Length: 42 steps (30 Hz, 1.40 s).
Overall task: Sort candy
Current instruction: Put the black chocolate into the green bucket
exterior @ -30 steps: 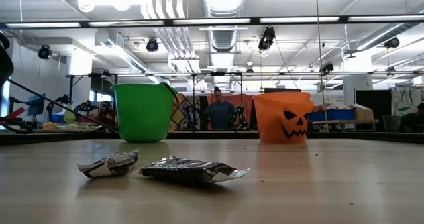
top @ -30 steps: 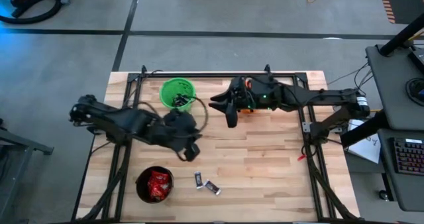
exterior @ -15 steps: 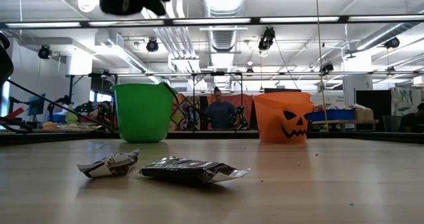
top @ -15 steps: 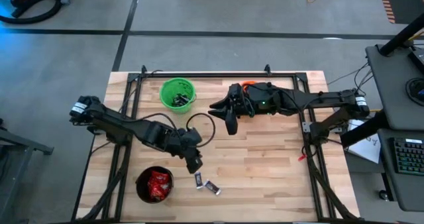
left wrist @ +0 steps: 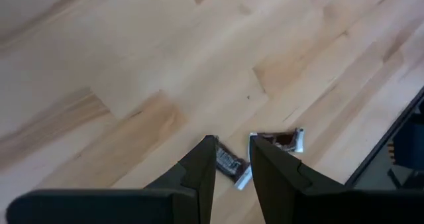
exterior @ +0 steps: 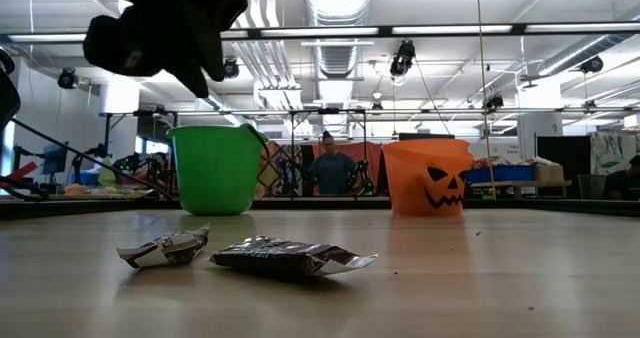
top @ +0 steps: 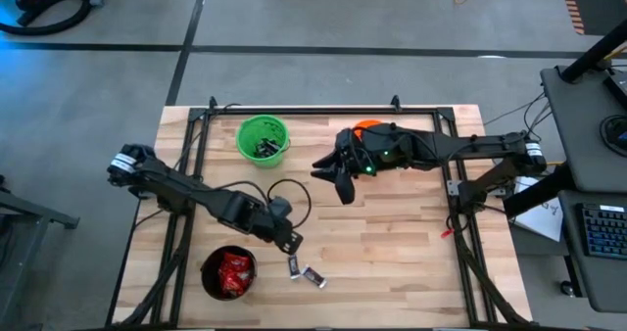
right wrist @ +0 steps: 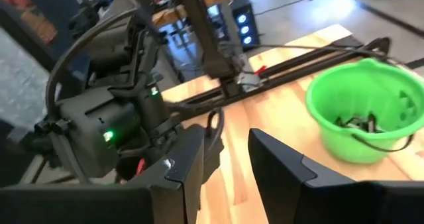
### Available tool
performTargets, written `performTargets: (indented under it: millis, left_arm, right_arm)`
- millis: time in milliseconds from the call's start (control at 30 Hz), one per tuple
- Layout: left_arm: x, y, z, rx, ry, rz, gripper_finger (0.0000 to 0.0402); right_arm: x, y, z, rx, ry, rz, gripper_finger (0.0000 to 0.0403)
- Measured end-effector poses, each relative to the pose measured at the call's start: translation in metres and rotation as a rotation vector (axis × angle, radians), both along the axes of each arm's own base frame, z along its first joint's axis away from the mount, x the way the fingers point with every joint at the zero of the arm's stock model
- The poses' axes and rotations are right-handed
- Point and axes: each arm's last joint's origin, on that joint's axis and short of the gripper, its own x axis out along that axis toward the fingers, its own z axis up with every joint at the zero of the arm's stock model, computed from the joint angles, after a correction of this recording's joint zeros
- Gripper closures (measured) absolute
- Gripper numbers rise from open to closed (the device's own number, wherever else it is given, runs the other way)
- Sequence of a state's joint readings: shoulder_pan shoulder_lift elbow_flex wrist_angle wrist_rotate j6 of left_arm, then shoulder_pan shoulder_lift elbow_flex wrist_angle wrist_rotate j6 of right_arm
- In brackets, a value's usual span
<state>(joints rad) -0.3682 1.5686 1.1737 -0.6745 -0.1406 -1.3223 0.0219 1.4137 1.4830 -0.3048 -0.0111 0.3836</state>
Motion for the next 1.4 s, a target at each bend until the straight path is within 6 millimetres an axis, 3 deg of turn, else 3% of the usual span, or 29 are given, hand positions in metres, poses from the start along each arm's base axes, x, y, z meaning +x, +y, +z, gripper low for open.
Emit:
performTargets:
  millis: [167,433,767,867,1267,1400]
  left_arm:
    - [0.017,-0.008,0.002,-0.017,0.038,0.010,0.0324]
    - [0.035,-0.017,-0.013,0.021,0.183,-0.063,0.0324]
    - [0.043,-0.029,-0.056,-0.044,0.283,-0.060,0.0324]
    - [0.048,-0.032,-0.060,-0.045,0.285,-0.061,0.0321]
    - [0.050,-0.036,-0.069,-0.056,0.315,-0.019,0.0215]
    - [0.049,-0.039,-0.069,-0.049,0.308,-0.007,0.0200]
  right_arm:
    - [-0.004,0.003,0.000,0.047,0.024,0.107,0.0288]
    - [-0.013,0.026,0.003,0.042,0.041,0.199,0.0291]
    - [-0.028,0.058,0.002,0.007,0.112,0.235,0.0291]
    - [-0.030,0.064,0.001,-0.001,0.118,0.240,0.0291]
    - [-0.030,0.065,0.001,-0.004,0.117,0.239,0.0291]
    - [-0.030,0.065,0.001,-0.012,0.116,0.239,0.0291]
